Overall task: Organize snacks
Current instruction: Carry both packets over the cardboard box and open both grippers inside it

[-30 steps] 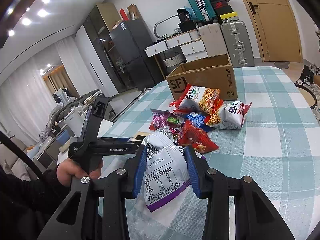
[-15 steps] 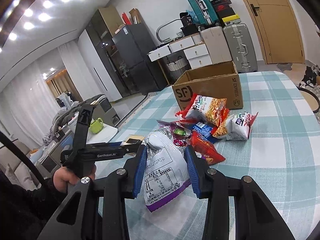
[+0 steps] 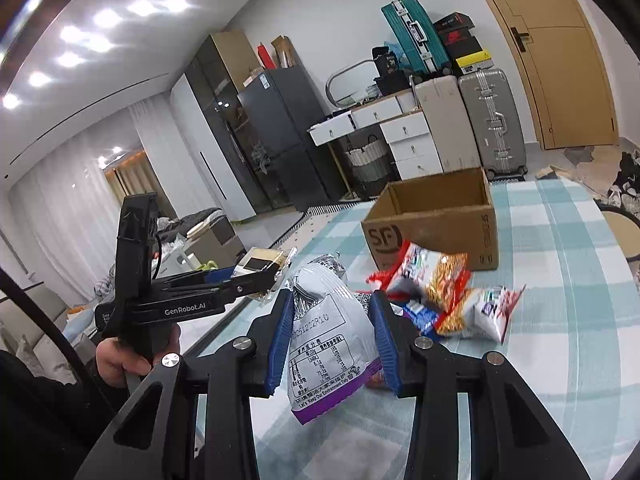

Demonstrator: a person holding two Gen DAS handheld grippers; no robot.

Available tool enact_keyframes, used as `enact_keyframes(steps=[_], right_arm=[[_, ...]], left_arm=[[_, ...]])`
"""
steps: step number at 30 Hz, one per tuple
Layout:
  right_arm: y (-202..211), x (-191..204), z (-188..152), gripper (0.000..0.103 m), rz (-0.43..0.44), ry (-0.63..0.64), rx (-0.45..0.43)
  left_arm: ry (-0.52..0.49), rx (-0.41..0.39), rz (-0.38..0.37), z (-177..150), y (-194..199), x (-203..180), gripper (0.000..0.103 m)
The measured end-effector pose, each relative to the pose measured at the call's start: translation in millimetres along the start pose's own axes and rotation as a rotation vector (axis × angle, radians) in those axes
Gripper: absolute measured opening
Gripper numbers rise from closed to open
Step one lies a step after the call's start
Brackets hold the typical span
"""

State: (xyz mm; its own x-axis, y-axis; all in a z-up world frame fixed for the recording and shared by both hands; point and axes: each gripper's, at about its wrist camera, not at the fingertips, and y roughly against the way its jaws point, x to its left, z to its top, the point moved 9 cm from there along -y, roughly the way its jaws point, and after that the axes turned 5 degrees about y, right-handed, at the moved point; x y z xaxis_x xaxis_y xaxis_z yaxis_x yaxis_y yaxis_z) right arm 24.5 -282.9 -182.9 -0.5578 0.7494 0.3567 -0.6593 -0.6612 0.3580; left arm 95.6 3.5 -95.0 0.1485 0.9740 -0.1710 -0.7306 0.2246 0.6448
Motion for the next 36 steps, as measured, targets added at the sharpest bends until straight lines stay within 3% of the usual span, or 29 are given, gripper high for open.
enact_keyframes(steps=[6,10,16,22,27,32,36], right_arm=[[3,0,40,0.039,0.018,0.010,-0.040],[4,0,71,0.039,0.025,0.026,-0.064],[-3,-5,111,0.039,0.022,0.047,-0.087],[-19,-14,155,0.039,0.015,0.069,-0.102],[-39,-24,190,0.039,0.014,0.071,-0.113],[-70,-52,215,0.039,0.006,0.027,-0.096],[-105,-84,220,0.039,-0.033,-0.007,-0.043]], left_arm=[[-0.017,-0.025,-0.050,40,12,-17,0.055],[-0.062,-0.061,-0.038,68,14,-25,0.055],[-0.014,-0.028,-0.081,113,-3,-25,0.055],[0.019,-0.047,-0.105,163,-16,-26,0.055],[0.045,-0.015,-0.130,200,-44,-31,0.055],[0.009,0.008,-0.099,223,-81,-44,0.055],[-0.002,0.089,-0.108,234,-130,-52,0.055]])
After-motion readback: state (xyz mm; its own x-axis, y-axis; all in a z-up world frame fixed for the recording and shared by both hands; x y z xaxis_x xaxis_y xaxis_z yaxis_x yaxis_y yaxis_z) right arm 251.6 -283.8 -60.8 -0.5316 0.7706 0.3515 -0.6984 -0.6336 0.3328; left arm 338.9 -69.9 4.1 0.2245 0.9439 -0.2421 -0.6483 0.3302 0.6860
